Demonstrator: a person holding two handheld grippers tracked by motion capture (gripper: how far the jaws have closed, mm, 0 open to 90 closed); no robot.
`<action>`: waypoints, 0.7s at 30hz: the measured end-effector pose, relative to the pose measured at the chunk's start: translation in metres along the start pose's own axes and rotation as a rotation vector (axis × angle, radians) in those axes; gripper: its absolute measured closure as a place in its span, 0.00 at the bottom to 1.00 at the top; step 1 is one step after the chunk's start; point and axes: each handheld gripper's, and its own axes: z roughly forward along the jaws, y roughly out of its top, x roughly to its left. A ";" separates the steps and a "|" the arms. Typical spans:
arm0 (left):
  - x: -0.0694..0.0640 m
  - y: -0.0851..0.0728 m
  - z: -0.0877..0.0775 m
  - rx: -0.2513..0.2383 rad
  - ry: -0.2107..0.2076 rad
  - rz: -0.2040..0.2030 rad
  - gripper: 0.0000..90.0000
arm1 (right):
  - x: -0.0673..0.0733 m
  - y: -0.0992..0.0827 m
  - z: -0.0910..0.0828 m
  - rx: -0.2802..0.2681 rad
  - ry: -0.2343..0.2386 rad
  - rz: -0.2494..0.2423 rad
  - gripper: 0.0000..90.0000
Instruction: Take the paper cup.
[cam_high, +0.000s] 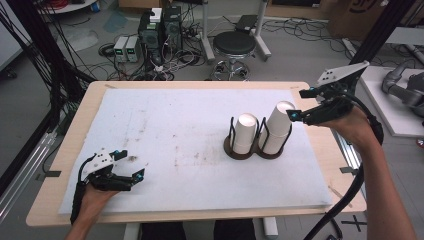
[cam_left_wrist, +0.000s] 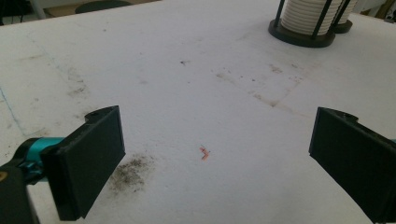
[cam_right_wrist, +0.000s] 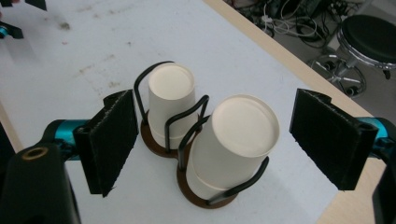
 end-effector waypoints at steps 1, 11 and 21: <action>0.000 0.000 0.000 0.002 0.000 0.000 0.04 | -0.001 0.002 0.002 0.023 -0.005 -0.006 0.18; 0.000 0.001 0.001 0.013 -0.004 0.005 0.04 | -0.011 0.014 0.020 0.187 -0.011 -0.025 0.19; -0.002 0.001 0.002 0.023 0.000 0.017 0.04 | -0.022 0.017 0.029 0.257 -0.021 -0.013 0.19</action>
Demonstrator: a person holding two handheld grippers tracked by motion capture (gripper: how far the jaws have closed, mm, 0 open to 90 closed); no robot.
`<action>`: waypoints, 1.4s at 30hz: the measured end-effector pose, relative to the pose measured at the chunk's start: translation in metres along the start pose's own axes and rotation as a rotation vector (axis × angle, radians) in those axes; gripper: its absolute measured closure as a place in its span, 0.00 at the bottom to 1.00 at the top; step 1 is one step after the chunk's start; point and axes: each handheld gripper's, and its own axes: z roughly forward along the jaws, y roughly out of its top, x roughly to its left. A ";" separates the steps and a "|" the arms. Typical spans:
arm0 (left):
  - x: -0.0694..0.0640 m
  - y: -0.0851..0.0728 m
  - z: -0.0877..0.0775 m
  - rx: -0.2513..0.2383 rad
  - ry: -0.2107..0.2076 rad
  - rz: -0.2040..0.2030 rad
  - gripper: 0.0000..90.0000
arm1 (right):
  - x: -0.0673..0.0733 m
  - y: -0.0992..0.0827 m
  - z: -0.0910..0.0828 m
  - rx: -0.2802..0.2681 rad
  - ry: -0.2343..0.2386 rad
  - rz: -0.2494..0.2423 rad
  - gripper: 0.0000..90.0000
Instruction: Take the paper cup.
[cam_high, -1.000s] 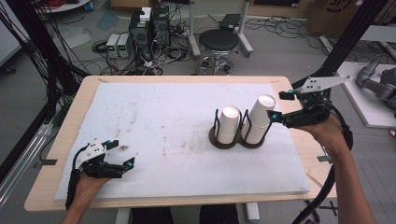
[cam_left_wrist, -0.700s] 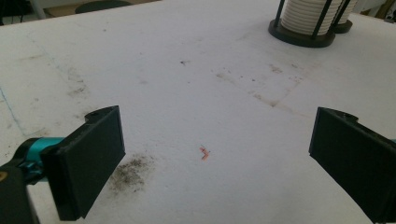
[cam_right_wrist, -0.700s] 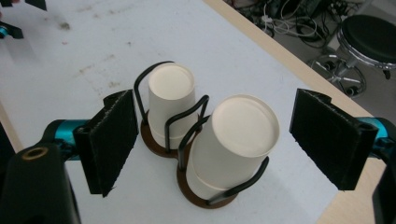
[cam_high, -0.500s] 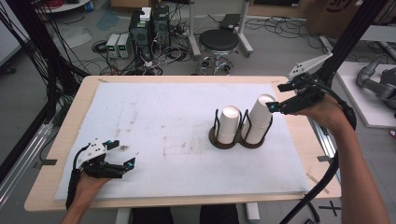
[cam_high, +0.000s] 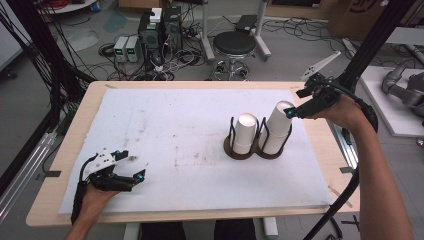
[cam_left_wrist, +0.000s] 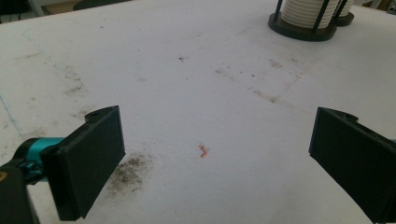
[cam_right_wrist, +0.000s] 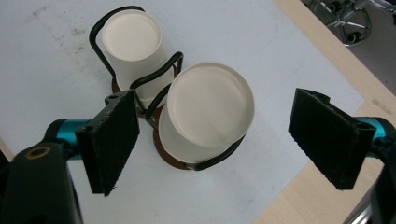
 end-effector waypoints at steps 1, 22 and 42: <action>0.000 0.000 0.000 0.000 0.000 0.000 0.04 | 0.000 0.000 0.000 0.000 0.000 0.000 0.19; -0.003 0.001 0.001 0.017 0.002 0.026 0.04 | -0.002 0.006 0.038 0.133 0.054 -0.007 0.19; -0.003 0.001 0.002 0.023 0.001 0.032 0.04 | -0.006 0.015 0.038 0.221 0.075 -0.013 0.38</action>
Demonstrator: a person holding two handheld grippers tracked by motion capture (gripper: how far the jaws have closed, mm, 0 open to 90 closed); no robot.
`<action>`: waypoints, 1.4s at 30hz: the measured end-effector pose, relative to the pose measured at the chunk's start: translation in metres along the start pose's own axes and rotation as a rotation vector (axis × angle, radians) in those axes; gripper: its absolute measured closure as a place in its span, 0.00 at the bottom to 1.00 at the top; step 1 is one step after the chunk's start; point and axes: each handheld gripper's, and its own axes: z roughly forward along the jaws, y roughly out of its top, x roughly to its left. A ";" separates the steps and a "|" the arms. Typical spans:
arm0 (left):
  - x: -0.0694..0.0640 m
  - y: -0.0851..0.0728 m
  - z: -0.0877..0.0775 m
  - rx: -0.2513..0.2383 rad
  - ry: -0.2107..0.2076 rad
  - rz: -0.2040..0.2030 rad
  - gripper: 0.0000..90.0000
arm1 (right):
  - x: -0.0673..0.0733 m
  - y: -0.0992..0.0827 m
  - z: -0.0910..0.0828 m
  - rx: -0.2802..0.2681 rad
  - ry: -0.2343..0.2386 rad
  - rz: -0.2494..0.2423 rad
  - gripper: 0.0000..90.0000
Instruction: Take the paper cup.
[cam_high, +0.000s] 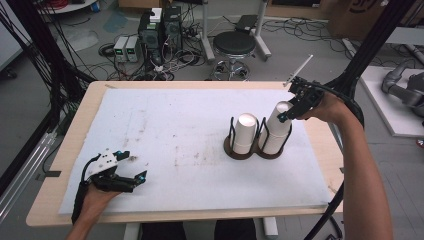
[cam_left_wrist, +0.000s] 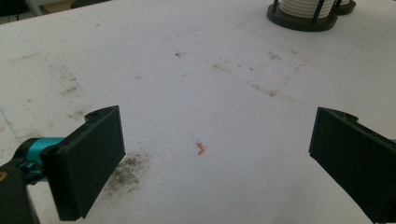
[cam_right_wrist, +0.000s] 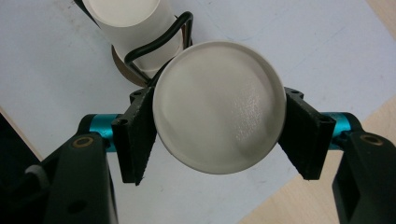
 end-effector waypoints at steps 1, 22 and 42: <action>0.000 0.000 0.000 0.000 0.000 0.000 0.04 | 0.000 0.000 0.000 0.001 0.000 0.001 0.38; 0.000 0.000 0.001 0.006 0.001 0.002 0.04 | 0.004 0.000 -0.012 -0.023 -0.021 -0.022 0.39; 0.000 0.000 0.001 0.010 -0.001 0.004 0.04 | 0.007 -0.001 -0.058 -0.121 -0.079 -0.043 0.39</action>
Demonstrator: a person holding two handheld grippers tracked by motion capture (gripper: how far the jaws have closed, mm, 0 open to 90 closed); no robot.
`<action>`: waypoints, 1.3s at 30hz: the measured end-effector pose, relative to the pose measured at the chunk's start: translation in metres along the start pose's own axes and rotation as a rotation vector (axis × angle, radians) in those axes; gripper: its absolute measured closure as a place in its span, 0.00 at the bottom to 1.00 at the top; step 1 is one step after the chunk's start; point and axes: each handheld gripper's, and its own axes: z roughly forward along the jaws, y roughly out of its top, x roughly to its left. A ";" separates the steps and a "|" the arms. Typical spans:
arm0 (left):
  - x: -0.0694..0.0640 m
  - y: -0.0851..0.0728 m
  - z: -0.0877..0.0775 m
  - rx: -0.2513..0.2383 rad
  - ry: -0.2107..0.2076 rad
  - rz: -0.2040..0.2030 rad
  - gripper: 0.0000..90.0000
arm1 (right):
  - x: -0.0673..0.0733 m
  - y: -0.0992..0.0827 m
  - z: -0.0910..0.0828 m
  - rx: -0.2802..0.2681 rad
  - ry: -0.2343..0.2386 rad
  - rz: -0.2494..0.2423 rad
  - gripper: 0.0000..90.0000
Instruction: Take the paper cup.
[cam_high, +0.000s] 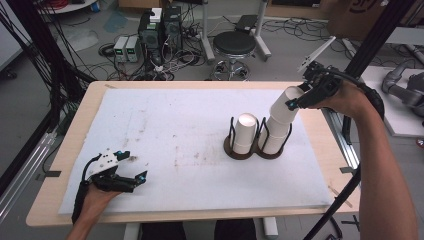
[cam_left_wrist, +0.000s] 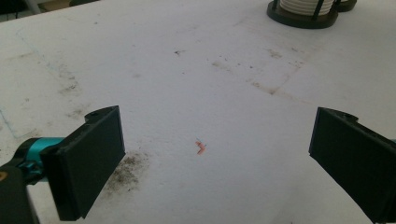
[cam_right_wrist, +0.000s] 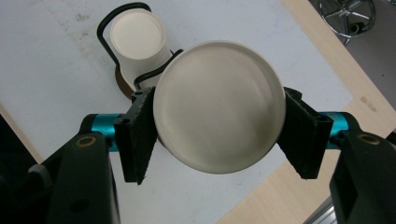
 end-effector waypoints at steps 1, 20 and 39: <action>0.000 0.000 0.000 0.000 0.000 0.000 0.04 | 0.000 -0.001 -0.005 -0.007 -0.001 0.005 0.39; 0.000 0.000 0.000 -0.002 0.002 0.003 0.04 | 0.009 -0.004 -0.052 -0.178 -0.035 -0.014 0.39; 0.000 0.000 0.000 0.000 0.000 -0.001 0.04 | 0.047 -0.025 -0.060 -0.467 0.042 -0.082 0.39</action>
